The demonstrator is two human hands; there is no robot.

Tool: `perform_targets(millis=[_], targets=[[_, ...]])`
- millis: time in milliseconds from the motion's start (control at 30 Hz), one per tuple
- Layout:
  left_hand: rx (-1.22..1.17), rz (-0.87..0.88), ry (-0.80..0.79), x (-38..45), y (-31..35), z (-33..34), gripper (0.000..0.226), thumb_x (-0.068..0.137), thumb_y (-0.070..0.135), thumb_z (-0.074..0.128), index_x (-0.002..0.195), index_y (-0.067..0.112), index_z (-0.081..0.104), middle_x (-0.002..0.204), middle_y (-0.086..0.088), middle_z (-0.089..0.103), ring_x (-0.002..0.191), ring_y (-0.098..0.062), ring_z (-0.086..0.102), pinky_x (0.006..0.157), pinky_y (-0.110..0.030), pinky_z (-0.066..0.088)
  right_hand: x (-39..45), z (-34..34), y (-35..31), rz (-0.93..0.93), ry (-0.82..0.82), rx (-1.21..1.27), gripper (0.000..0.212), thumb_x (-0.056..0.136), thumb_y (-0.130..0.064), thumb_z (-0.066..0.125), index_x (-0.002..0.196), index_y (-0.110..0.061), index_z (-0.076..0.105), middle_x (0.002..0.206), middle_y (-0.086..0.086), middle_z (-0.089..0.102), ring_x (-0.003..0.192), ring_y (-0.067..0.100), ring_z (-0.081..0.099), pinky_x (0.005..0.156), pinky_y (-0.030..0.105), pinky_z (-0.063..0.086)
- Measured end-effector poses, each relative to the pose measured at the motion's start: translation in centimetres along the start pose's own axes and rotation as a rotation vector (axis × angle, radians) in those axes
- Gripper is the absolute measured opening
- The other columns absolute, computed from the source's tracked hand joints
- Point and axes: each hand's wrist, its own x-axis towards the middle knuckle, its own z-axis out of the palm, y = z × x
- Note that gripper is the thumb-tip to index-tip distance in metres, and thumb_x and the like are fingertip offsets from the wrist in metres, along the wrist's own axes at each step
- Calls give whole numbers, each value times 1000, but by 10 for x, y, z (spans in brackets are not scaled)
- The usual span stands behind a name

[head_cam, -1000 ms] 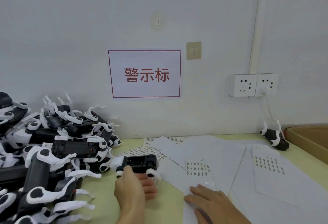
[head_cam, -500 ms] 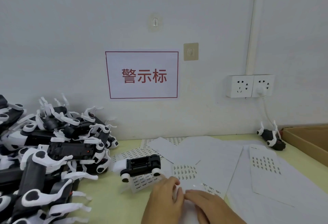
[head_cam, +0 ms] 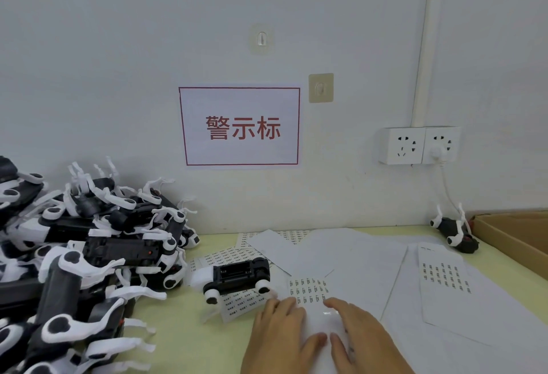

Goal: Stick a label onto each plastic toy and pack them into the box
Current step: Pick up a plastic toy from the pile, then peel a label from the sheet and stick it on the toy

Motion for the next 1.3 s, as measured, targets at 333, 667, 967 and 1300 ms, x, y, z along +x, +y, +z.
perform_targets(millis=[333, 667, 967, 1300], targets=[[-160, 41, 70, -4, 1, -3, 48, 91, 58, 53, 131, 32, 53, 150, 21, 32, 140, 0, 24, 115, -15, 15, -5, -13, -6, 155, 133, 357, 47, 87, -17, 69, 110, -49, 43, 106, -15, 66, 98, 0, 64, 90, 11, 47], [-298, 191, 37, -14, 13, -13, 50, 83, 55, 58, 131, 43, 48, 139, 38, 27, 125, 22, 26, 101, -13, 35, -5, -22, -6, 413, 290, 831, 54, 78, 6, 75, 107, -33, 51, 76, -4, 74, 62, 15, 71, 70, 28, 51], [-990, -183, 302, -6, 22, -14, 53, 87, 20, 76, 122, 41, 41, 116, 20, 62, 100, 5, 64, 77, -15, 52, -6, -31, -9, 391, 282, 962, 51, 79, 9, 73, 109, -28, 55, 72, 4, 73, 64, 17, 70, 69, 28, 52], [-1165, -241, 172, -7, 16, -15, 17, 93, 6, 67, 100, 18, 75, 97, 6, 78, 94, -14, 74, 90, -40, 57, -5, -27, -8, 451, 35, 1127, 11, 86, -1, 70, 96, -5, 75, 87, 16, 76, 83, 29, 75, 74, 34, 56]])
